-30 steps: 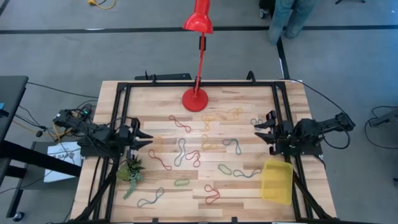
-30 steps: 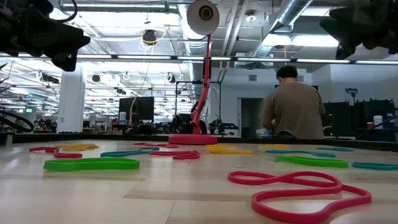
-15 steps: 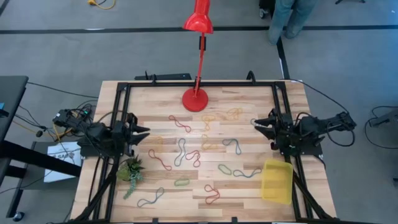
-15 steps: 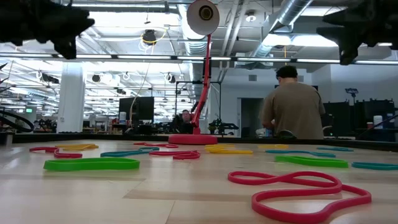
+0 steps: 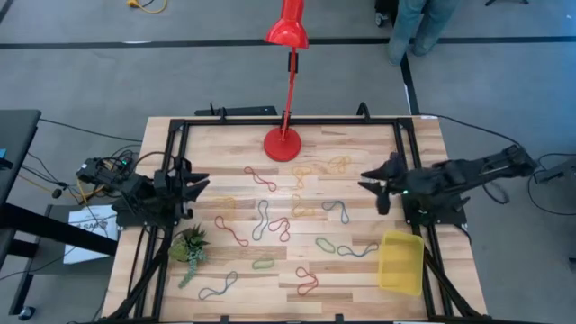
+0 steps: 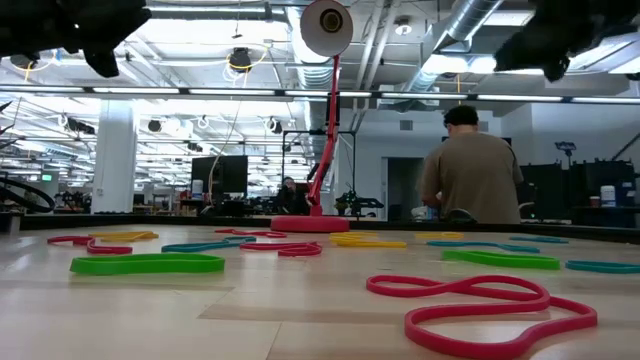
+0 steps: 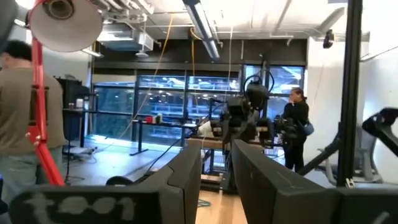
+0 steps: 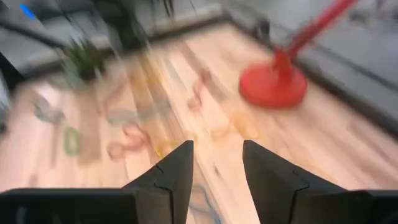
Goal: Pick and place rubber bands into bin
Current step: Put the blue rubber band into the container
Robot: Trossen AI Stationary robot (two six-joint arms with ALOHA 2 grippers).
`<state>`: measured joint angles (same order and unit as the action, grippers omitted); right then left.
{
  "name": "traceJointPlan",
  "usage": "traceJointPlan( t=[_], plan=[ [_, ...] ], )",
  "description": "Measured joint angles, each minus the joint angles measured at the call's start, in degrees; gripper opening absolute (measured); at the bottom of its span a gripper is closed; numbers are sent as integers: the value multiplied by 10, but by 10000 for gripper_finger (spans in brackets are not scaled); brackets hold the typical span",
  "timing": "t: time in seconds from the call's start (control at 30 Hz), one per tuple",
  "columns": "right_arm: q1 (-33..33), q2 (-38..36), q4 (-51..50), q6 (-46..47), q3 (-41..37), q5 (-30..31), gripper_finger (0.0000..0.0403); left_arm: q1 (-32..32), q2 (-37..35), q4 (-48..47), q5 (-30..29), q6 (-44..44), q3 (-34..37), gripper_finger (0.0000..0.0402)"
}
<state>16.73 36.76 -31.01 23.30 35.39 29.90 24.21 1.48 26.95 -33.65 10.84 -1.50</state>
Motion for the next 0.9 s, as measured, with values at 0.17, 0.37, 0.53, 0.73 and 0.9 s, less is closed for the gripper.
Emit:
traceJointPlan(
  t=[0.17, 0.37, 0.53, 0.73, 0.9],
  plan=[
    [0, 94, 11, 7, 1, 1, 132, 0, 0, -73, -2, -10, -41, 82],
    [0, 210, 69, 7, 1, -3, 132, 0, 0, -182, -20, -15, -120, 82],
    [0, 305, 107, 5, 1, -36, 132, 0, 0, -188, -46, 12, -131, 82],
    [0, 379, 107, 2, 1, -45, 132, 0, 0, -193, -38, 14, -131, 82],
    [-5, 404, 106, -8, 1, -48, 132, 0, 0, -184, -38, 14, -131, 82]
  ],
)
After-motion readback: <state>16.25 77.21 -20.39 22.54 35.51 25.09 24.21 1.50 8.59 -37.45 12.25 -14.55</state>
